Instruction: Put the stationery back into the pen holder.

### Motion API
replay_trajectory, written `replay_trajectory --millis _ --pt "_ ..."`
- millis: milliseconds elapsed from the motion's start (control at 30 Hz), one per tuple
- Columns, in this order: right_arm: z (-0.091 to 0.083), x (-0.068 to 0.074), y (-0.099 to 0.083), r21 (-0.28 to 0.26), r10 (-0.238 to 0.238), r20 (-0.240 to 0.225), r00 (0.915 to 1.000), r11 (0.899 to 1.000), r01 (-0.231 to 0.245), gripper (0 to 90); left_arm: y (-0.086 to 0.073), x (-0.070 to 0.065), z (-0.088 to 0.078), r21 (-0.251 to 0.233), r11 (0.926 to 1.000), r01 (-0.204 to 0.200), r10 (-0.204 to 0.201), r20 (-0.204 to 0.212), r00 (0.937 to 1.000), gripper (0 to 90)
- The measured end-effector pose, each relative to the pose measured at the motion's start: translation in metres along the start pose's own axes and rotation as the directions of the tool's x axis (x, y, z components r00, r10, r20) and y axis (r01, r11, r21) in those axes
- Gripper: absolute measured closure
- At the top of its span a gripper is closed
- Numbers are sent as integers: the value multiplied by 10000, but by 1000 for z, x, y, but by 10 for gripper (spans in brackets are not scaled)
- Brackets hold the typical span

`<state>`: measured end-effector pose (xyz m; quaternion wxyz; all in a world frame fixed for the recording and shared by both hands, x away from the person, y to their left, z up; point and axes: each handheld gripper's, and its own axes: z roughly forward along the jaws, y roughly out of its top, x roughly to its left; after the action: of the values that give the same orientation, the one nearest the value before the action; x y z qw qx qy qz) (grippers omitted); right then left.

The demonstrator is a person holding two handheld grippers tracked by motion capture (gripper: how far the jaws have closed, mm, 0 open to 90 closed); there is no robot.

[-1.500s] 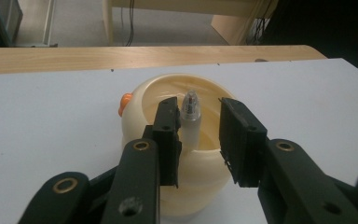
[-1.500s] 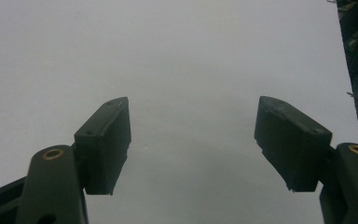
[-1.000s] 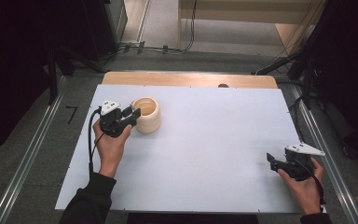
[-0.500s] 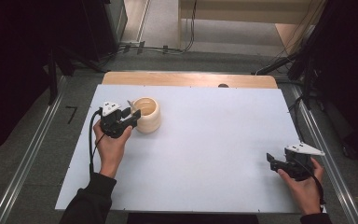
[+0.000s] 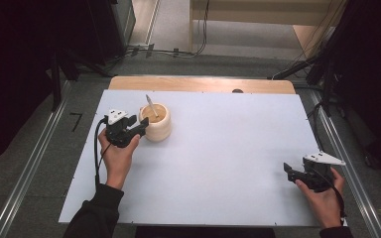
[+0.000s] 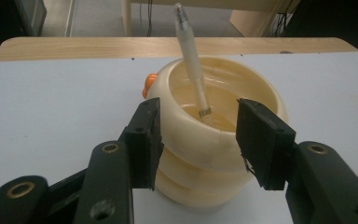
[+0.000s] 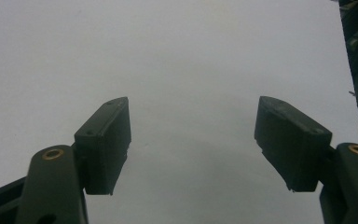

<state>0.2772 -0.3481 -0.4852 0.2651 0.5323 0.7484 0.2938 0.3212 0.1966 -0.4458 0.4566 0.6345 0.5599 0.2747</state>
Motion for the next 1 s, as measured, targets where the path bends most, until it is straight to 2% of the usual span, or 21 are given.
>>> replay_trajectory --millis 1000 --pt "-2 0 0 -55 -57 19 10000 10000 57 259 -7 5 -10 63 9999 138 -137 -220 9997 425"
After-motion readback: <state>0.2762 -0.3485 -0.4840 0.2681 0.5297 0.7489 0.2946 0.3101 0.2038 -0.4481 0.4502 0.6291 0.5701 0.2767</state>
